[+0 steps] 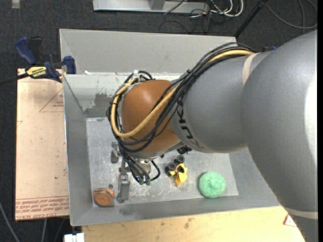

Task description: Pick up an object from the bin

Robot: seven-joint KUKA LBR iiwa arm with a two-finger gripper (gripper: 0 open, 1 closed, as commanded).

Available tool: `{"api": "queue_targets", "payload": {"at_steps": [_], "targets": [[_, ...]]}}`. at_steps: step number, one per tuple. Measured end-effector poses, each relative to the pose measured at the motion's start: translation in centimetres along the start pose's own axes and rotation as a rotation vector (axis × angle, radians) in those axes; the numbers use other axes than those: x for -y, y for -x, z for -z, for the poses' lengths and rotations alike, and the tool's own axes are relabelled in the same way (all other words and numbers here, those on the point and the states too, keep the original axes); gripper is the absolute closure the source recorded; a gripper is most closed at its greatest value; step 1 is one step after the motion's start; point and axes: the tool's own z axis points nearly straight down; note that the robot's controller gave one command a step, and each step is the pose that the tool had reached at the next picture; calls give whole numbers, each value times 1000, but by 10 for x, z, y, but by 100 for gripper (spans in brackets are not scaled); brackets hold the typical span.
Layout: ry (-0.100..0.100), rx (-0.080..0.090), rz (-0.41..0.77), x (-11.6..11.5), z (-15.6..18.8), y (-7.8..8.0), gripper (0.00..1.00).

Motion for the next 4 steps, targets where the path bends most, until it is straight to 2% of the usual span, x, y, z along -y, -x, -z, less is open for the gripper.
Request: {"api": "queue_targets", "payload": {"at_steps": [1, 2, 3, 4], "targets": [[2, 7, -4, 1, 4, 2, 0], [5, 15, -27, -14, -42, 2, 0], [2, 12, 129, -21, -69, -1, 0], [2, 8, 222, -31, -67, 2, 100]]}}
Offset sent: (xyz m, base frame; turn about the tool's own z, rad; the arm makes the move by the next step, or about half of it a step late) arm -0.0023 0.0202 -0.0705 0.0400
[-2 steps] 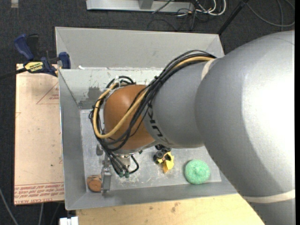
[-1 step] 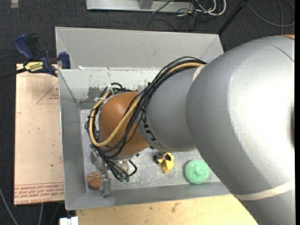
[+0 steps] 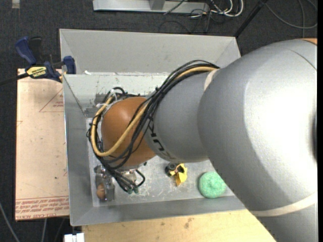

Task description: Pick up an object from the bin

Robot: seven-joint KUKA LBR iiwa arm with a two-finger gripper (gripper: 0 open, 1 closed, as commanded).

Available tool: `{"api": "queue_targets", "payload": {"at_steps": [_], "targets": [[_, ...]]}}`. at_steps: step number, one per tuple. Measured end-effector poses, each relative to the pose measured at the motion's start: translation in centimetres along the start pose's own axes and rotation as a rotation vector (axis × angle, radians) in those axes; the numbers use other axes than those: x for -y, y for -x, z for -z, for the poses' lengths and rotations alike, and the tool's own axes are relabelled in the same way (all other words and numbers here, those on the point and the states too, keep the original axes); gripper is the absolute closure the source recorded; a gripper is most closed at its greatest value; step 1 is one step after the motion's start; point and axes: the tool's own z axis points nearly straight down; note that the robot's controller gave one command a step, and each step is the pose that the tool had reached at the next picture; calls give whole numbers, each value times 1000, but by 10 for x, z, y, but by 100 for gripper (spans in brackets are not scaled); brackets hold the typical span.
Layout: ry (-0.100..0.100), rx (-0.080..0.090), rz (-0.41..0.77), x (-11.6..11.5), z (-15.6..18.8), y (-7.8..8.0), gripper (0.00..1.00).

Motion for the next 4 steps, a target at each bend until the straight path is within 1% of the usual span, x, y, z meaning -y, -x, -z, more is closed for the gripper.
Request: {"api": "queue_targets", "payload": {"at_steps": [1, 2, 3, 4], "targets": [[0, 0, 0, 0, 0, 0, 100], [4, 3, -11, 11, -4, -3, 100], [3, 2, -10, 15, -5, -3, 100], [-1, 5, -50, 29, 156, 22, 100]]}}
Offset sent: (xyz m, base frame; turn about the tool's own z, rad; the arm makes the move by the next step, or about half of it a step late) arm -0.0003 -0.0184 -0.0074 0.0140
